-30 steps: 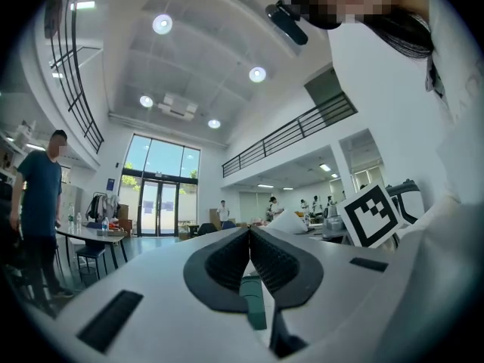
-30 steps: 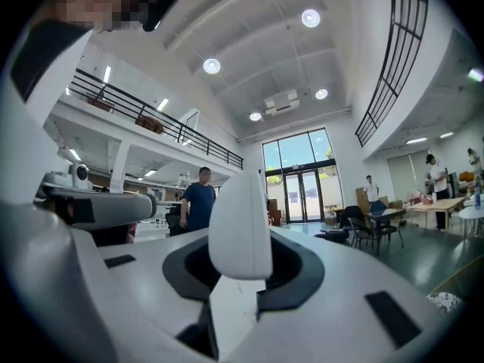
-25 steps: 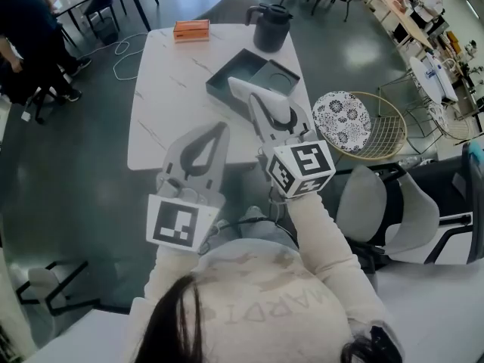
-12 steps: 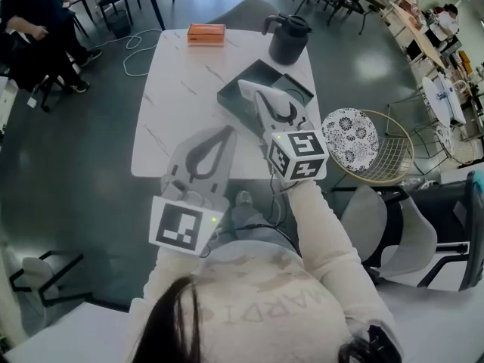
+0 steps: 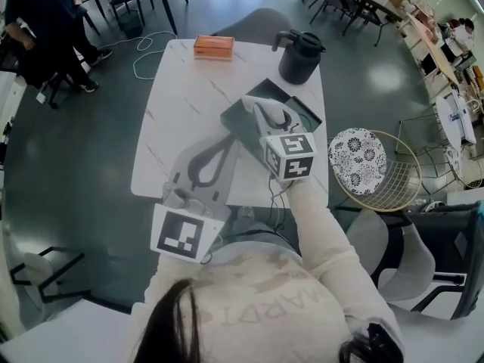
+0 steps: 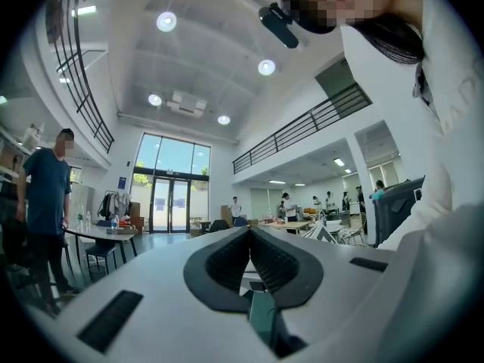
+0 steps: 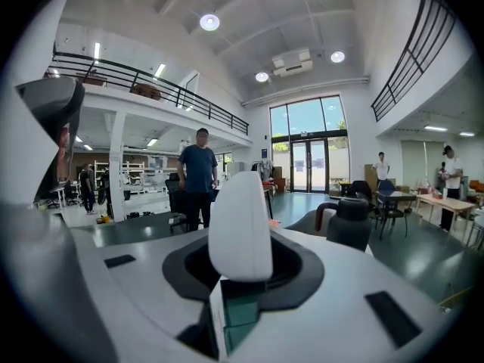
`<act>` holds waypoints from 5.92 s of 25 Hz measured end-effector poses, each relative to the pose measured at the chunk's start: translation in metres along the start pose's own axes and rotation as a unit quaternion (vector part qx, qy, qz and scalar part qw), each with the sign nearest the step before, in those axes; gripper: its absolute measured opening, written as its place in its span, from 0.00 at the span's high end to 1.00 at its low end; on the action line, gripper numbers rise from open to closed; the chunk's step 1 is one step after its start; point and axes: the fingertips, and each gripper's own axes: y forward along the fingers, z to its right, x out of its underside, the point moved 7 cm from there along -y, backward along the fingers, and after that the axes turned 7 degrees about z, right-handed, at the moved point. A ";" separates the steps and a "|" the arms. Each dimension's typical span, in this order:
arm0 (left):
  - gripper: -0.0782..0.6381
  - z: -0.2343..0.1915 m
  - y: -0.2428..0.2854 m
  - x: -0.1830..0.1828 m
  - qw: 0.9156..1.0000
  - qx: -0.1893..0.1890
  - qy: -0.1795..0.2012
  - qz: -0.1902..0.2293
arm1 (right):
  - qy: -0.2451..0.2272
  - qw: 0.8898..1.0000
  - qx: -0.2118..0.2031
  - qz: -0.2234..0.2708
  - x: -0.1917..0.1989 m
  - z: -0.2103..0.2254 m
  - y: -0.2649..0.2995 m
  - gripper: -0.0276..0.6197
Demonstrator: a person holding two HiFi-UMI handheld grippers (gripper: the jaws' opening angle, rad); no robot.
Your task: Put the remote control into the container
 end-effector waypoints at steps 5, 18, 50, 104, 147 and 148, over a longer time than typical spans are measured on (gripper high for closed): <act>0.87 -0.008 0.024 0.008 1.000 -0.012 0.000 -0.010 | 0.011 0.999 -0.011 -0.034 0.021 0.021 0.025 0.79; 0.87 -0.014 0.079 0.018 0.998 -0.058 0.005 -0.024 | 0.017 0.994 -0.058 -0.096 0.054 0.065 0.069 0.79; 0.87 -0.054 0.098 0.028 0.998 -0.047 -0.003 -0.044 | -0.189 0.961 -0.017 -0.203 0.092 0.076 0.116 0.79; 0.87 -0.109 0.050 0.039 0.997 -0.059 -0.035 -0.036 | -0.675 0.599 -0.138 -0.408 0.173 -0.001 0.165 0.78; 0.87 -0.104 0.059 0.044 0.997 -0.052 -0.037 -0.049 | -0.562 0.664 -0.247 -0.427 0.178 0.007 0.153 0.69; 0.87 -0.104 0.059 0.044 0.997 -0.052 -0.037 -0.048 | -0.559 0.663 -0.249 -0.432 0.178 0.008 0.152 0.68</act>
